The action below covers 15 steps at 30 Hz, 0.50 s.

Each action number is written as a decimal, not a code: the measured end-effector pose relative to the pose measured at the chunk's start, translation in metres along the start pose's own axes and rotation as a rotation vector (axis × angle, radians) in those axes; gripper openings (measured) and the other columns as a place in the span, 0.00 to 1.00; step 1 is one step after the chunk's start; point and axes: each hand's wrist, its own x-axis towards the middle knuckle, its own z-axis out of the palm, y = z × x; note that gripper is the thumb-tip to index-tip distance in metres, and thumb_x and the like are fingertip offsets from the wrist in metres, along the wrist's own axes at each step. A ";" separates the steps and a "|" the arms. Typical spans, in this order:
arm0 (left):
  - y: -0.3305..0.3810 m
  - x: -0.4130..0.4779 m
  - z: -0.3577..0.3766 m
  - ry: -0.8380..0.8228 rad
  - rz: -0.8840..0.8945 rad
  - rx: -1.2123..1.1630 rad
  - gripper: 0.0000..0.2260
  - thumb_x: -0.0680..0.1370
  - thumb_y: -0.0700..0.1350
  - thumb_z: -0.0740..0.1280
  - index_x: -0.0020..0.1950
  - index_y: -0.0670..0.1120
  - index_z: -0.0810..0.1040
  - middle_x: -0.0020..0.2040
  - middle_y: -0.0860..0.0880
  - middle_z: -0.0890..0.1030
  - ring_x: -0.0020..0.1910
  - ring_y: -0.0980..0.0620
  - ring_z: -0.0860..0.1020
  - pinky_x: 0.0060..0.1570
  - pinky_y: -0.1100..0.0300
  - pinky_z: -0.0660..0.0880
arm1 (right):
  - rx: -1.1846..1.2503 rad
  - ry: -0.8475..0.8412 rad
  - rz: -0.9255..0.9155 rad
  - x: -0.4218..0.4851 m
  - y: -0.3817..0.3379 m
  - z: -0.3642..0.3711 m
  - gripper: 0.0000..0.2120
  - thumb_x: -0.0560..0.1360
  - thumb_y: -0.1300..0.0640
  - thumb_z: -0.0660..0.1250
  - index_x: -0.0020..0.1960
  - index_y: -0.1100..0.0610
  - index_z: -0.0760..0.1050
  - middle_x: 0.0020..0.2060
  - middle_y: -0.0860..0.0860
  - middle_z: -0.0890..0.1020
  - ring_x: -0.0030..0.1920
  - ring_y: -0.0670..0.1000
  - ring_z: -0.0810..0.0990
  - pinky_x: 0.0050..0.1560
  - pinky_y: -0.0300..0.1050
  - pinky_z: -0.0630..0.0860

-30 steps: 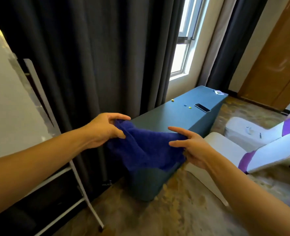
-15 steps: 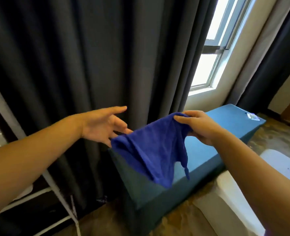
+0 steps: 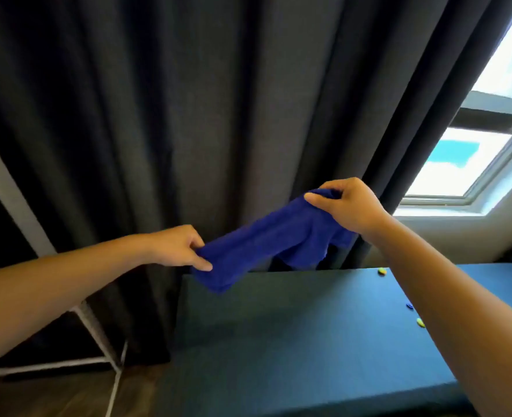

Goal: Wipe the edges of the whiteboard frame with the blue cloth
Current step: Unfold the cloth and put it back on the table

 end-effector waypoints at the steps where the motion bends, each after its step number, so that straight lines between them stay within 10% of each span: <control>1: -0.003 0.001 -0.013 0.047 -0.043 -0.185 0.08 0.72 0.44 0.76 0.48 0.42 0.86 0.42 0.48 0.85 0.42 0.55 0.79 0.47 0.58 0.76 | -0.031 0.042 0.031 0.008 0.012 0.001 0.09 0.73 0.45 0.72 0.41 0.49 0.84 0.33 0.45 0.84 0.36 0.44 0.81 0.31 0.35 0.72; 5: 0.015 0.014 -0.056 0.346 -0.245 -0.914 0.07 0.71 0.37 0.71 0.49 0.41 0.82 0.48 0.40 0.82 0.42 0.47 0.80 0.43 0.55 0.78 | -0.151 0.058 0.153 0.037 0.023 0.032 0.18 0.77 0.46 0.68 0.39 0.61 0.81 0.31 0.56 0.81 0.34 0.54 0.76 0.33 0.45 0.69; 8: 0.060 0.035 -0.053 0.435 -0.156 -0.738 0.02 0.68 0.39 0.71 0.37 0.45 0.80 0.34 0.45 0.78 0.34 0.48 0.76 0.31 0.61 0.71 | 0.100 -0.051 0.139 0.051 -0.021 0.073 0.24 0.77 0.45 0.67 0.34 0.64 0.72 0.29 0.61 0.74 0.32 0.58 0.72 0.35 0.49 0.68; 12: 0.082 0.037 -0.065 0.023 -0.024 -0.739 0.10 0.69 0.39 0.70 0.49 0.41 0.83 0.45 0.44 0.86 0.44 0.46 0.85 0.42 0.54 0.81 | 0.573 -0.453 0.306 0.064 -0.063 0.098 0.29 0.72 0.38 0.70 0.50 0.67 0.80 0.47 0.64 0.84 0.49 0.62 0.84 0.54 0.55 0.80; 15: 0.038 0.033 -0.093 -0.063 0.007 -0.836 0.13 0.75 0.29 0.64 0.58 0.37 0.81 0.56 0.38 0.83 0.52 0.42 0.84 0.47 0.54 0.82 | 0.684 -0.623 0.282 0.074 -0.062 0.107 0.20 0.75 0.53 0.70 0.58 0.69 0.77 0.55 0.66 0.82 0.54 0.62 0.82 0.59 0.54 0.77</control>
